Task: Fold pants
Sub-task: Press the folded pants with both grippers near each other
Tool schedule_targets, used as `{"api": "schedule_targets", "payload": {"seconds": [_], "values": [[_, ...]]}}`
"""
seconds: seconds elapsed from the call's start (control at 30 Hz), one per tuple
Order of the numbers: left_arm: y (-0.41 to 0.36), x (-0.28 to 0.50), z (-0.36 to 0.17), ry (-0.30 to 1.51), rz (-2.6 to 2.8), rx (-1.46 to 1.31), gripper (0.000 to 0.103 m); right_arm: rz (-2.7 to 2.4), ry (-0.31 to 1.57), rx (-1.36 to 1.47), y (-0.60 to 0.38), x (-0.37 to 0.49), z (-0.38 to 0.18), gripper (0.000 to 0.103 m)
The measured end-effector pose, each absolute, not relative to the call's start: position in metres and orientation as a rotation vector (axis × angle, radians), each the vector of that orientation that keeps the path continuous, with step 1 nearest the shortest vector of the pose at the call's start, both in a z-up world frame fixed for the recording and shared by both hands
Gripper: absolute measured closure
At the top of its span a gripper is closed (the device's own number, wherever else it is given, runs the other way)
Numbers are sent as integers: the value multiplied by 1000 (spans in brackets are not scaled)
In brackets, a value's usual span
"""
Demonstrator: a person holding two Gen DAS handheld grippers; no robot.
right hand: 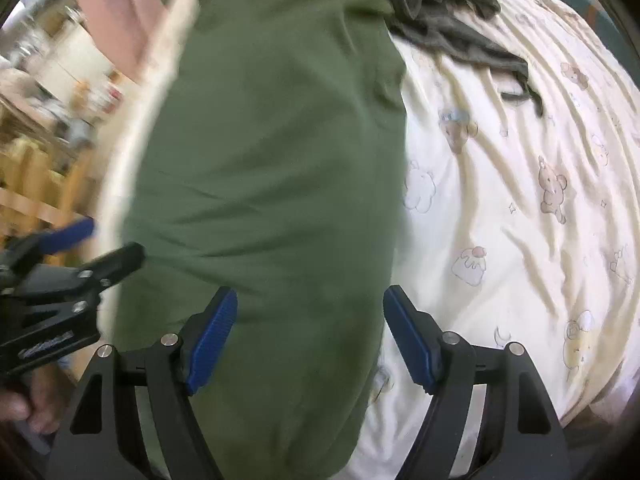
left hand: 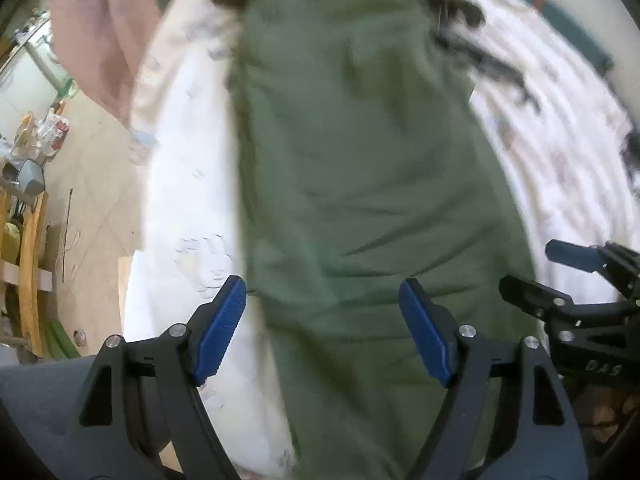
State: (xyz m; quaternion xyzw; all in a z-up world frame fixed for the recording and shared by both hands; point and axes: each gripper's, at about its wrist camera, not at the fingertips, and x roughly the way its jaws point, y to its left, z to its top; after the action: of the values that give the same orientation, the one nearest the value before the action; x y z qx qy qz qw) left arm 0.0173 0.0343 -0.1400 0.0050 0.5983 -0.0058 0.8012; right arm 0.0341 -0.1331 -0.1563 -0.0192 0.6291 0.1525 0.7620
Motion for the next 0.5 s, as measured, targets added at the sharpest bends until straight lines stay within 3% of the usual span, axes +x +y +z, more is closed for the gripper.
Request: {"api": "schedule_targets", "payload": {"seconds": [0.07, 0.13, 0.27, 0.5], "values": [[37, 10, -178, 1422, 16, 32, 27, 338, 1473, -47, -129, 29, -190, 25], [37, -2, -202, 1511, -22, 43, 20, 344, 1534, -101, -128, 14, -210, 24], [30, -25, -199, 1569, -79, 153, 9, 338, 1517, -166, -130, -21, -201, 21], [44, -63, -184, 1665, -128, 81, 9, 379, 1672, -61, -143, -65, -199, 19]]}}
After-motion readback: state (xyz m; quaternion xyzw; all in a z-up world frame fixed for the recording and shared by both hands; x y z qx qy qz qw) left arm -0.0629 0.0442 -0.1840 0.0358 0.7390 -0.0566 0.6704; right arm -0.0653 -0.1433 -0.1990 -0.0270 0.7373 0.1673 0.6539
